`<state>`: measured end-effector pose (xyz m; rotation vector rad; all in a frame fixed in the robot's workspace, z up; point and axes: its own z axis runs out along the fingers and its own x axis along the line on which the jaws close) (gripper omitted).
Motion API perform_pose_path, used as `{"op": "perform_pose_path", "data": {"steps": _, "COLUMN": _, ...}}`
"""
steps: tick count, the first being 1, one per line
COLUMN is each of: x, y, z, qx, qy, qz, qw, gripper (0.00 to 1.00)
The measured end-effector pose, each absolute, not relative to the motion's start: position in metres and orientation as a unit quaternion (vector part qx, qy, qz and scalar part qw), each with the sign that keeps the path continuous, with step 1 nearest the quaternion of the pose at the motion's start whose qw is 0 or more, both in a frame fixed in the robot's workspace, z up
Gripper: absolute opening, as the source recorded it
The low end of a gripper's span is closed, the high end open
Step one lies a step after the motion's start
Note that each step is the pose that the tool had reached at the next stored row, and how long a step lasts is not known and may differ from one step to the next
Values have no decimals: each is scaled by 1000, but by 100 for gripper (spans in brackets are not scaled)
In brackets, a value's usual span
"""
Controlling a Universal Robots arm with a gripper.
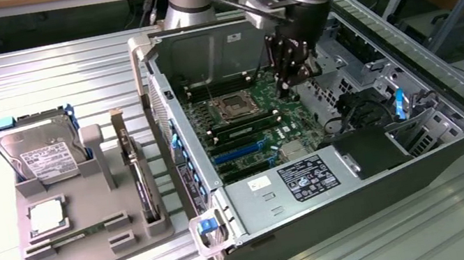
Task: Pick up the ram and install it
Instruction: 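Press down the ram until it locks into place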
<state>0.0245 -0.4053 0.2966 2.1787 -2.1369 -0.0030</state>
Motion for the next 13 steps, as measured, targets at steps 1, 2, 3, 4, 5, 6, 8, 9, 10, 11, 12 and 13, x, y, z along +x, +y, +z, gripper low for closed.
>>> {"op": "perform_pose_path", "data": {"steps": 1, "x": 25, "y": -405, "z": 301, "qx": 713, "qy": -700, "qz": -1, "qw": 45, "gripper": 11}}
{"op": "perform_pose_path", "data": {"steps": 2, "x": 25, "y": -405, "z": 301, "qx": 713, "qy": -700, "qz": -1, "qw": 45, "gripper": 11}}
{"op": "perform_pose_path", "data": {"steps": 3, "x": 25, "y": -405, "z": 301, "qx": 713, "qy": -700, "qz": -1, "qw": 45, "gripper": 11}}
{"op": "perform_pose_path", "data": {"steps": 4, "x": 25, "y": -405, "z": 301, "qx": 713, "qy": -700, "qz": -1, "qw": 45, "gripper": 11}}
{"op": "perform_pose_path", "data": {"steps": 5, "x": 25, "y": -405, "z": 301, "qx": 713, "qy": -700, "qz": -1, "qw": 45, "gripper": 11}}
{"op": "perform_pose_path", "data": {"steps": 6, "x": 25, "y": -405, "z": 301, "qx": 713, "qy": -700, "qz": -1, "qw": 45, "gripper": 11}}
{"op": "perform_pose_path", "data": {"steps": 8, "x": 25, "y": -405, "z": 301, "qx": 713, "qy": -700, "qz": -1, "qw": 45, "gripper": 11}}
{"op": "perform_pose_path", "data": {"steps": 9, "x": 25, "y": -405, "z": 301, "qx": 713, "qy": -700, "qz": -1, "qw": 45, "gripper": 11}}
{"op": "perform_pose_path", "data": {"steps": 10, "x": 25, "y": -405, "z": 301, "qx": 713, "qy": -700, "qz": -1, "qw": 45, "gripper": 11}}
{"op": "perform_pose_path", "data": {"steps": 11, "x": 25, "y": -405, "z": 301, "qx": 713, "qy": -700, "qz": -1, "qw": 45, "gripper": 11}}
{"op": "perform_pose_path", "data": {"steps": 12, "x": 25, "y": -405, "z": 301, "qx": 713, "qy": -700, "qz": -1, "qw": 45, "gripper": 11}}
{"op": "perform_pose_path", "data": {"steps": 13, "x": 25, "y": -405, "z": 301, "qx": 713, "qy": -700, "qz": -1, "qw": 45, "gripper": 11}}
